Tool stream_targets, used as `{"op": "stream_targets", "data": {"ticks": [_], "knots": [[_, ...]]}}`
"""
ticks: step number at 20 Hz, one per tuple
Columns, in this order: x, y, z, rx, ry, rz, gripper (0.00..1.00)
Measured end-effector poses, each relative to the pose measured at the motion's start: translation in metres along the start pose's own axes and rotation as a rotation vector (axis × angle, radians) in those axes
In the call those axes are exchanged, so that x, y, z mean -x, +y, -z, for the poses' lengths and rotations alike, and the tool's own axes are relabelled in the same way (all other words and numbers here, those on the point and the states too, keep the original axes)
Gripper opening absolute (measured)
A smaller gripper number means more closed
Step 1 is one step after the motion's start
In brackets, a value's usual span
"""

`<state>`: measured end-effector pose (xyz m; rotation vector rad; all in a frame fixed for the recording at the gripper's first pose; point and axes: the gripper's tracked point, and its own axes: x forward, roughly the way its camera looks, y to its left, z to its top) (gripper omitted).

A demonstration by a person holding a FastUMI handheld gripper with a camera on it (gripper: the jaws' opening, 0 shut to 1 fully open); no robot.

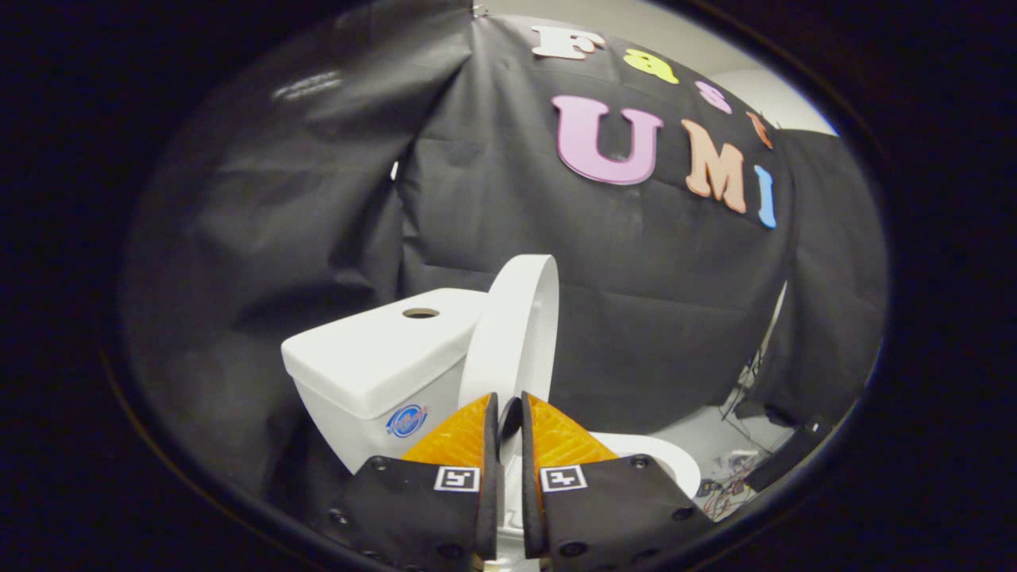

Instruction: Open the toilet lid.

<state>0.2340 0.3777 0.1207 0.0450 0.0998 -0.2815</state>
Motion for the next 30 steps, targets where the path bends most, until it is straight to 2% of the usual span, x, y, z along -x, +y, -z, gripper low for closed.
{"op": "stream_targets", "data": {"ticks": [4, 6, 10, 12, 16, 18, 21, 26, 30], "knots": [[-0.002, 0.015, 0.004, -0.009, -0.01, -0.012, 0.14], [-0.007, 0.033, 0.004, -0.029, -0.006, -0.094, 0.14], [0.0, 0.039, -0.001, 0.082, -0.017, -0.127, 0.48], [0.004, 0.045, -0.002, 0.123, -0.027, -0.171, 0.65], [0.014, 0.049, -0.002, 0.121, -0.034, -0.243, 1.0], [0.019, 0.048, -0.006, 0.076, -0.047, -0.299, 0.99], [0.03, 0.03, -0.012, 0.007, -0.049, -0.314, 0.98], [0.051, -0.001, -0.034, 0.006, -0.097, -0.356, 0.98], [0.063, -0.044, -0.048, 0.009, -0.115, -0.349, 0.98]]}}
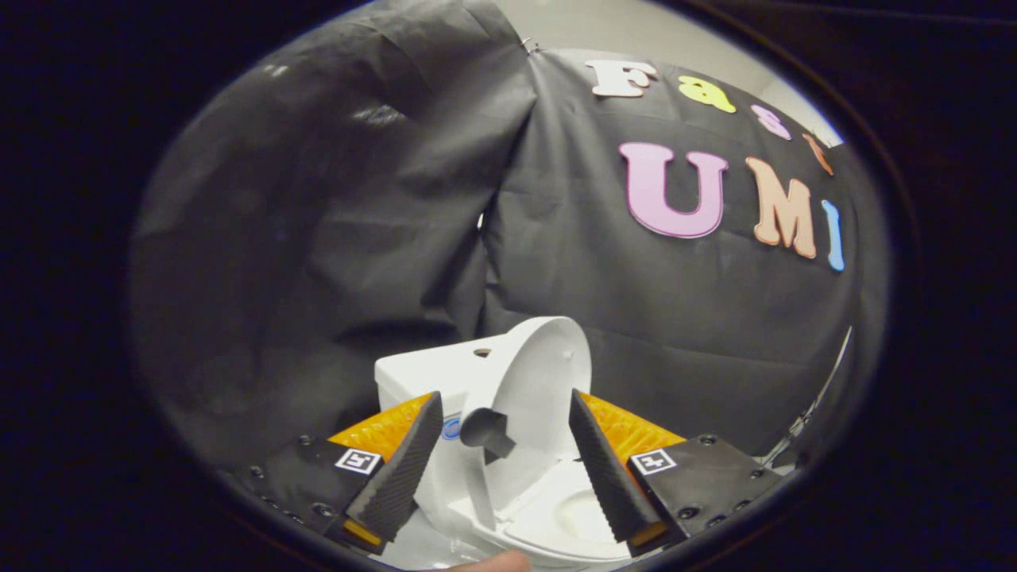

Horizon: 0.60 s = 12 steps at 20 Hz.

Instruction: Open the toilet lid.

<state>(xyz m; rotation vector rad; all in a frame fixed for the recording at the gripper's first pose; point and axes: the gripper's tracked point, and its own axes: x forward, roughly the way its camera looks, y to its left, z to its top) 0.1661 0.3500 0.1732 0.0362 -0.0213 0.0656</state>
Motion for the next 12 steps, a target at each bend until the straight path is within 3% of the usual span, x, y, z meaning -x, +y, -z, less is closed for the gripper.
{"op": "stream_targets", "data": {"ticks": [6, 12], "knots": [[0.035, -0.056, -0.019, 0.017, -0.031, -0.004, 0.98], [0.066, -0.11, -0.002, -0.02, -0.002, -0.014, 0.98]]}}
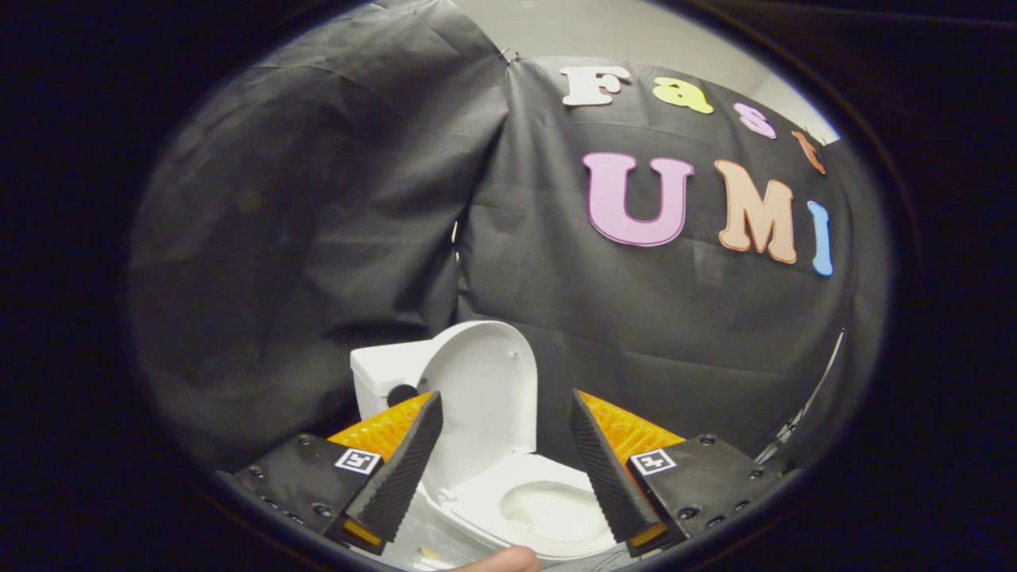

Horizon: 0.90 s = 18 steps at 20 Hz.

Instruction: Open the toilet lid.

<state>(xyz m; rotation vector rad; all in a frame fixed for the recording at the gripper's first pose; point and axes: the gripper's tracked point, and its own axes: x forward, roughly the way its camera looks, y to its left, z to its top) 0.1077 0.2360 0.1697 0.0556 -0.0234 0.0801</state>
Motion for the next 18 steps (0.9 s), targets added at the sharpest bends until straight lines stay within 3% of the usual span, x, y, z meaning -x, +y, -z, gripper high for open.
{"op": "stream_targets", "data": {"ticks": [6, 12, 15, 18], "knots": [[0.036, -0.093, 0.039, -0.053, 0.032, 0.094, 0.98], [0.077, -0.165, 0.046, -0.075, -0.033, 0.147, 0.98], [0.096, -0.197, 0.052, -0.162, -0.092, 0.155, 0.98], [0.123, -0.241, 0.079, -0.15, -0.058, 0.251, 0.97]]}}
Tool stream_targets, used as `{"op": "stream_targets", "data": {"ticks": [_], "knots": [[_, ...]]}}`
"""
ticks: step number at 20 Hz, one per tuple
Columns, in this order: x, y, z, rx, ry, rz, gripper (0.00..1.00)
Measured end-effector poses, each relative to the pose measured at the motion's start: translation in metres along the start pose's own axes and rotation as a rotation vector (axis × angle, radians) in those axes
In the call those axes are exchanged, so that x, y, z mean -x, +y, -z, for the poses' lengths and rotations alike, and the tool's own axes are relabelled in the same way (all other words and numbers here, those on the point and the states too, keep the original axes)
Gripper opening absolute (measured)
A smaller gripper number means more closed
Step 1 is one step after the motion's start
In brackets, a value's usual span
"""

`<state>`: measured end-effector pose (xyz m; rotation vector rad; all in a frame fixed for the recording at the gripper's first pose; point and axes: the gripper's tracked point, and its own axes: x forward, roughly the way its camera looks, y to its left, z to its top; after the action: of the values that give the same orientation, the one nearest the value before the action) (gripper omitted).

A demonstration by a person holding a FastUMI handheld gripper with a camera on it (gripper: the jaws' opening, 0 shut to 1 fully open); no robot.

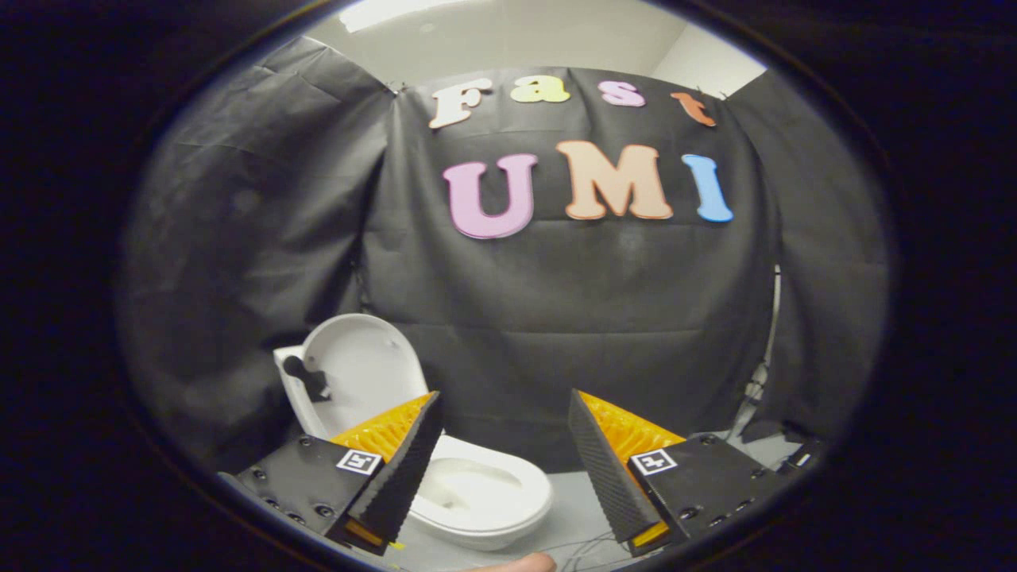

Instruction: Open the toilet lid.

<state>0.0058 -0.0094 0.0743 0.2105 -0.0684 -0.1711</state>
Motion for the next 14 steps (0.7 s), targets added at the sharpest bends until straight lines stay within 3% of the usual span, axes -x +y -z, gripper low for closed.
{"op": "stream_targets", "data": {"ticks": [5, 9, 14], "knots": [[0.022, -0.044, 0.017, -0.006, 0.015, 0.05, 0.97], [0.031, -0.048, 0.025, 0.015, 0.016, 0.007, 0.96], [0.024, -0.014, 0.01, 0.012, -0.032, -0.084, 0.96]]}}
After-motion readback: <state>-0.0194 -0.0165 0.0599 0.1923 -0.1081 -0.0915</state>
